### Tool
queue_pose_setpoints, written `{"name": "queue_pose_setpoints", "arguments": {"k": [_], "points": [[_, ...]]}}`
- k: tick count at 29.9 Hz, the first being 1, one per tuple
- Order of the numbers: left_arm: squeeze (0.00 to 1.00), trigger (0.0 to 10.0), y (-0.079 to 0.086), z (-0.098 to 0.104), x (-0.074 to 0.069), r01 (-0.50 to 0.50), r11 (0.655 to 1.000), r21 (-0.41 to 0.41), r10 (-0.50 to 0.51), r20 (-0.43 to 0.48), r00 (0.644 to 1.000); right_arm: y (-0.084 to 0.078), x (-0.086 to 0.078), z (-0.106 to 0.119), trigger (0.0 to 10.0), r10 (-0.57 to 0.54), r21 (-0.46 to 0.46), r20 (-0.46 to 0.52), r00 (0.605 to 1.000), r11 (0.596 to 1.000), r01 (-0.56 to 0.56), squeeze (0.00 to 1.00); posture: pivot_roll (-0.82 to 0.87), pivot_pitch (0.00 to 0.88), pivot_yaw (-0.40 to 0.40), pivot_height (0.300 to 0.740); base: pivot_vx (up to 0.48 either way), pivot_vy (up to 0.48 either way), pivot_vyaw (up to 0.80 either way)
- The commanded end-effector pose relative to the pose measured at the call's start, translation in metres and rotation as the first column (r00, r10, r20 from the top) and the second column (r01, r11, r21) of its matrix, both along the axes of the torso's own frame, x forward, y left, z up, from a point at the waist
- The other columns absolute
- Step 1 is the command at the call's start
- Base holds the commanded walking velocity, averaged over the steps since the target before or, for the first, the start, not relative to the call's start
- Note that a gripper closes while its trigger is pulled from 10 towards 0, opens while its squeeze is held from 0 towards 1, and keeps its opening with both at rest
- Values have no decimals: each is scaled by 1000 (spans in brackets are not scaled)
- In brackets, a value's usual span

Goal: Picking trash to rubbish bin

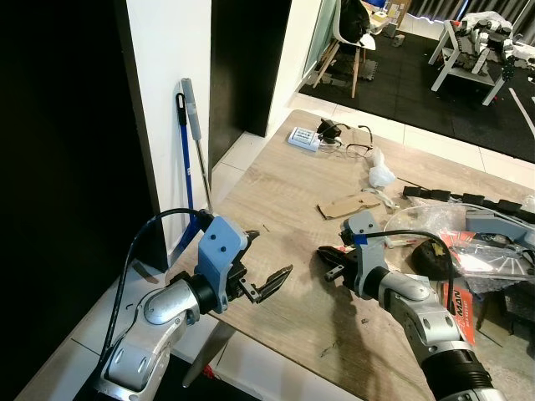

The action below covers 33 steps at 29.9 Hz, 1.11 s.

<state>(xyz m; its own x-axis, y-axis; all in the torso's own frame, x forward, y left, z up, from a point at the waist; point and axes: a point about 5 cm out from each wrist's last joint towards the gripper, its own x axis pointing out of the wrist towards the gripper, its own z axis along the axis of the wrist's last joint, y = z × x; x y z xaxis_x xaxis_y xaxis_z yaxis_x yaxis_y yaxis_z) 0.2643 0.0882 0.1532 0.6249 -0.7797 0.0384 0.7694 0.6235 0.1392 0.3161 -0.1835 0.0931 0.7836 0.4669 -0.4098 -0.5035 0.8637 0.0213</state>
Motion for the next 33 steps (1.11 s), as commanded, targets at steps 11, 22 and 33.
{"name": "queue_pose_setpoints", "arguments": {"k": [11, 22, 33], "points": [[0, 10000, 3, 11, 6, -34, 995, -93, 35, 7, 999, -8, 14, 75, 0, -171, 441, 280, 945, 897, 32, 0, -22, 97, -78, 740, 0, 0, 0], [0, 10000, 5, 14, 8, -22, 993, -115, 23, 5, 1000, -1, 12, 99, 0, -103, 431, 314, 944, 901, -45, 0, -28, 73, -72, 740, 0, 0, 0], [0, 10000, 19, 19, 17, -115, 980, -165, 115, -9, 993, 6, 11, 82, 6588, 17, 152, 254, 967, 987, -57, 0, -24, 69, -59, 740, 0, 0, 0]]}}
